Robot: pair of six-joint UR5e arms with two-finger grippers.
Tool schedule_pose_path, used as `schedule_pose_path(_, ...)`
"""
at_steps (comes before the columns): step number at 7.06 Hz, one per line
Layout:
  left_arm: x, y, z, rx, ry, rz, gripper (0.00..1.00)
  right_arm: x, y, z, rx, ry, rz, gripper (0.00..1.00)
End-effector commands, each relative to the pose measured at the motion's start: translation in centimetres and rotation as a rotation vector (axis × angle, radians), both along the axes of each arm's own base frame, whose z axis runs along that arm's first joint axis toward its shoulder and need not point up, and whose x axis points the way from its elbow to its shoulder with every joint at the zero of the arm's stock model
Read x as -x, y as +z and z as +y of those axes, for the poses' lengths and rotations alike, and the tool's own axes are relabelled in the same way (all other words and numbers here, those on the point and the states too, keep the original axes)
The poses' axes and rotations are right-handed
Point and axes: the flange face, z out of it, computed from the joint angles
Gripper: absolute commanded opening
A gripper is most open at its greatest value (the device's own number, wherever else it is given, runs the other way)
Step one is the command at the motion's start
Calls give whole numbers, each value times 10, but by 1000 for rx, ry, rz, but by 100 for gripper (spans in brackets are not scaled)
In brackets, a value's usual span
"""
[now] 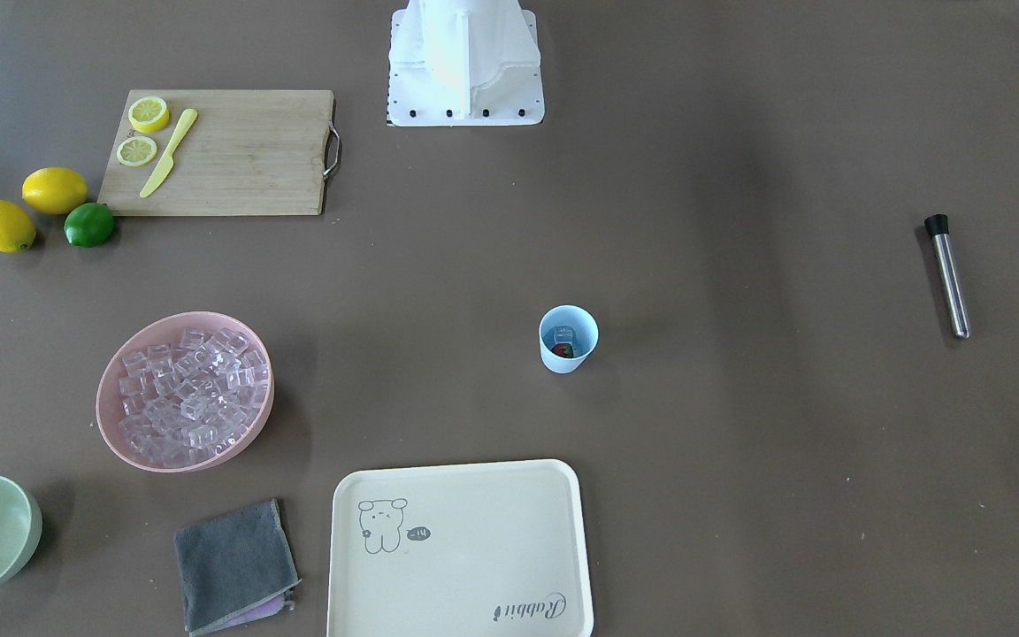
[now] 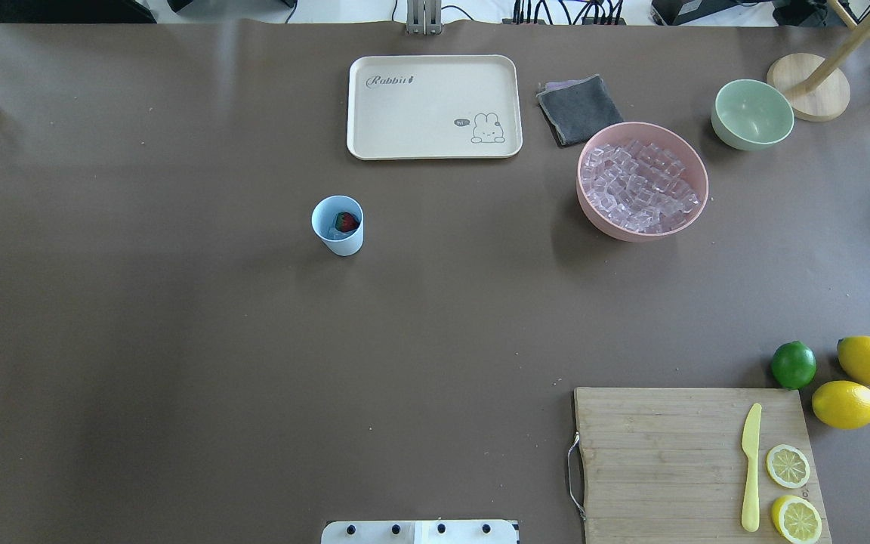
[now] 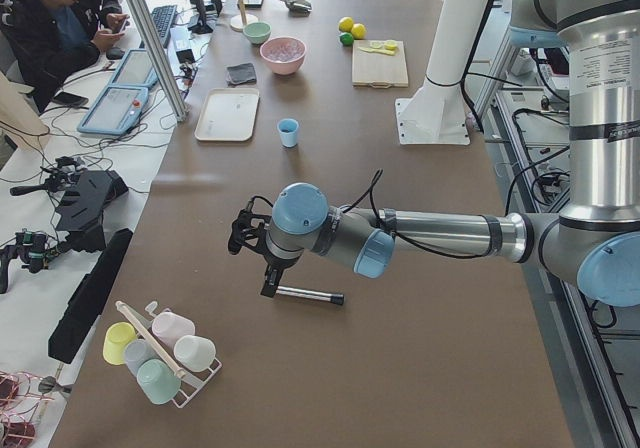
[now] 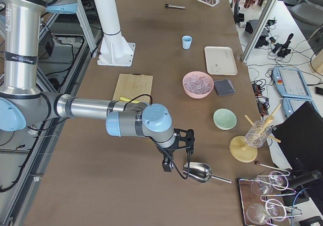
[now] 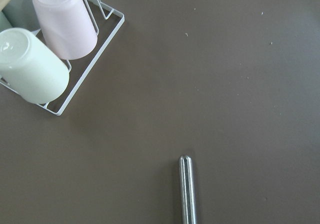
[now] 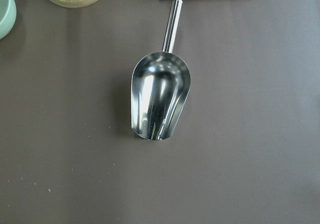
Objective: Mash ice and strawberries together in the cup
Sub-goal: 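Lower the muddler onto the table and open the left gripper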
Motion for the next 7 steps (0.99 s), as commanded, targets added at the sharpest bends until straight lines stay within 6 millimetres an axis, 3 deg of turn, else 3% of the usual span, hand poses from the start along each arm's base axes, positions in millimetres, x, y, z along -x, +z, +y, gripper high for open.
schedule_pose_path(1,18,-12,15,22,-36,3,99,1,13,5,-44,-67,11,100)
schedule_pose_path(2,17,-3,16,42,-35,1,99,0,9,-1,-24,-60,5,100)
schedule_pose_path(3,19,18,33,44,-9,-21,99,0,5,-7,11,-42,-4,100)
schedule_pose_path(4,20,26,38,28,16,-25,99,8,-7,-19,72,28,-27,100)
schedule_pose_path(5,20,27,38,35,17,-25,99,17,-15,-33,72,21,-12,100)
schedule_pose_path(7,20,22,34,43,16,-26,99,34,-13,-40,10,-86,76,100)
